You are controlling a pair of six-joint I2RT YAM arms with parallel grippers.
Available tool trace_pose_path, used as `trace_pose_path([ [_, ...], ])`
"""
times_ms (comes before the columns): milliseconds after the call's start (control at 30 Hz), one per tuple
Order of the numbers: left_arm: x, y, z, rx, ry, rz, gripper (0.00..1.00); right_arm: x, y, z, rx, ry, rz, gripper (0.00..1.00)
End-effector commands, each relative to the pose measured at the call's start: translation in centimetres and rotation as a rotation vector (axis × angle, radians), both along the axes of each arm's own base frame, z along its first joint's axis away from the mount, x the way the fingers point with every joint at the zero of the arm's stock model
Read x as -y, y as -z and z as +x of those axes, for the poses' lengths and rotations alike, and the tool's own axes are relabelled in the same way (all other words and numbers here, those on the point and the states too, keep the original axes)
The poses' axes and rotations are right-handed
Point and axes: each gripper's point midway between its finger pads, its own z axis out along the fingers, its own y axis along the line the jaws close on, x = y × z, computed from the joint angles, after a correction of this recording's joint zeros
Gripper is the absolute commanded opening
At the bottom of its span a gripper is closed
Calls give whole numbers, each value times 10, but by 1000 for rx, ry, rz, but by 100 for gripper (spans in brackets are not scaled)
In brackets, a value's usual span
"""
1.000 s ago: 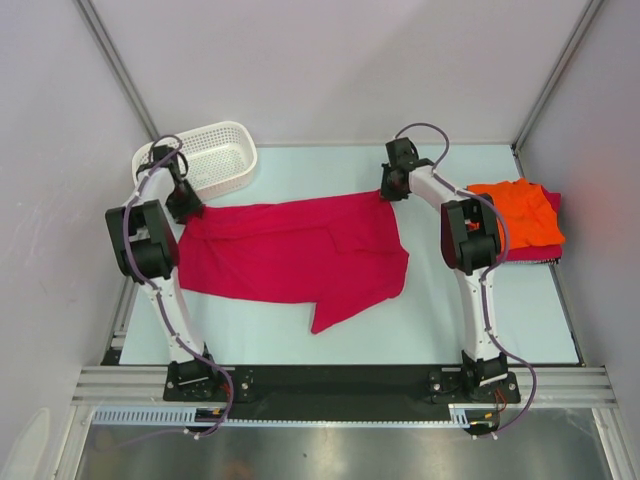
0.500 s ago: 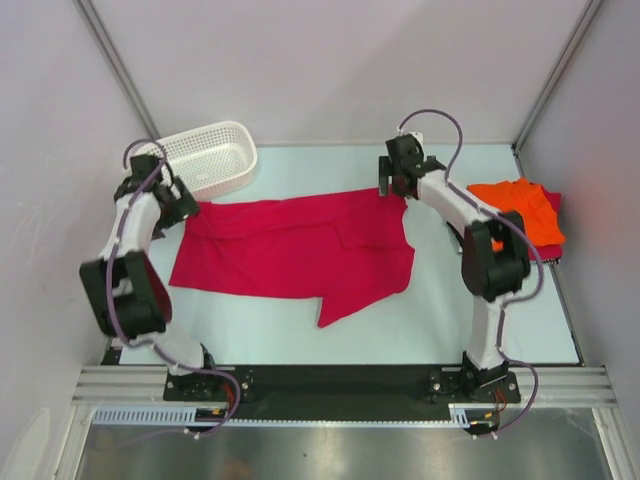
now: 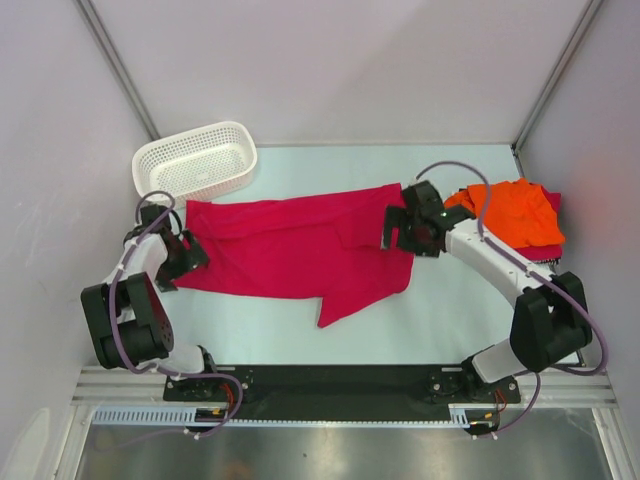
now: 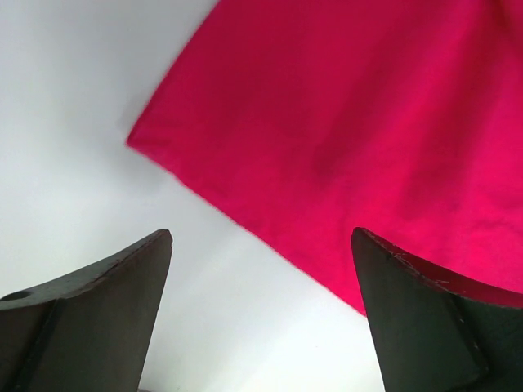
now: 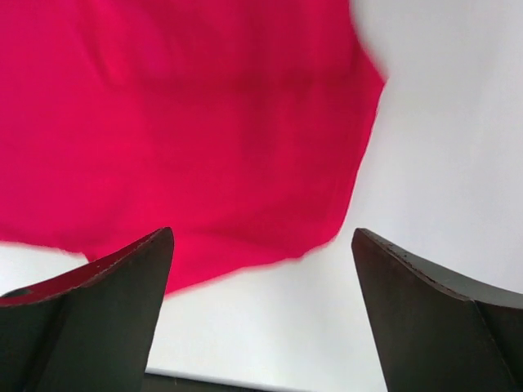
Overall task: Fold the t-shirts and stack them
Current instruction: Fold the flattened tshirt in 1/3 of the way
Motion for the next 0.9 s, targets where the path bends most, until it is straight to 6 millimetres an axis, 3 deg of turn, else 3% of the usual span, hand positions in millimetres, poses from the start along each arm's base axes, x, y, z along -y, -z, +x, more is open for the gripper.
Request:
trace_pose_path([
  [0, 12, -37, 56, 251, 67, -86, 84, -27, 15, -29, -113, -30, 102, 93],
  [33, 13, -54, 72, 309, 86, -94, 59, -31, 16, -28, -114, -35, 108, 91],
  [67, 15, -63, 81, 342, 97, -115, 26, -35, 17, -27, -115, -41, 113, 90],
  [100, 18, -70, 89, 362, 94, -137, 0, -38, 20, -26, -126, -48, 113, 87],
  [133, 23, -89, 104, 416, 121, -167, 0, -42, 22, -25, -130, -57, 115, 85],
  [233, 37, -111, 129, 489, 184, -200, 0, -52, 26, -22, -138, -84, 121, 79],
  [267, 40, -105, 136, 474, 200, -221, 0, -55, 26, -20, -137, -87, 127, 78],
  [300, 47, -112, 146, 491, 228, -232, 0, -58, 28, -21, -144, -95, 130, 77],
  [333, 51, -109, 151, 479, 242, -251, 0, -60, 31, -19, -149, -97, 135, 77],
  [367, 59, -94, 157, 435, 257, -281, 0, -61, 34, -19, -155, -98, 137, 76],
  [433, 67, -91, 171, 416, 284, -298, 0, -64, 37, -20, -165, -107, 141, 75],
  [467, 74, -69, 177, 362, 299, -312, 0, -65, 38, -20, -170, -110, 146, 75],
  [500, 77, -71, 184, 350, 305, -311, 0, -65, 39, -20, -172, -114, 144, 75],
  [567, 84, -56, 190, 288, 317, -300, 0, -65, 41, -21, -182, -117, 143, 74],
  [700, 78, -31, 194, 208, 274, -268, 0, -66, 42, -19, -182, -122, 139, 74],
  [867, 58, -23, 187, 163, 220, -183, 0, -67, 43, -18, -186, -119, 145, 74],
])
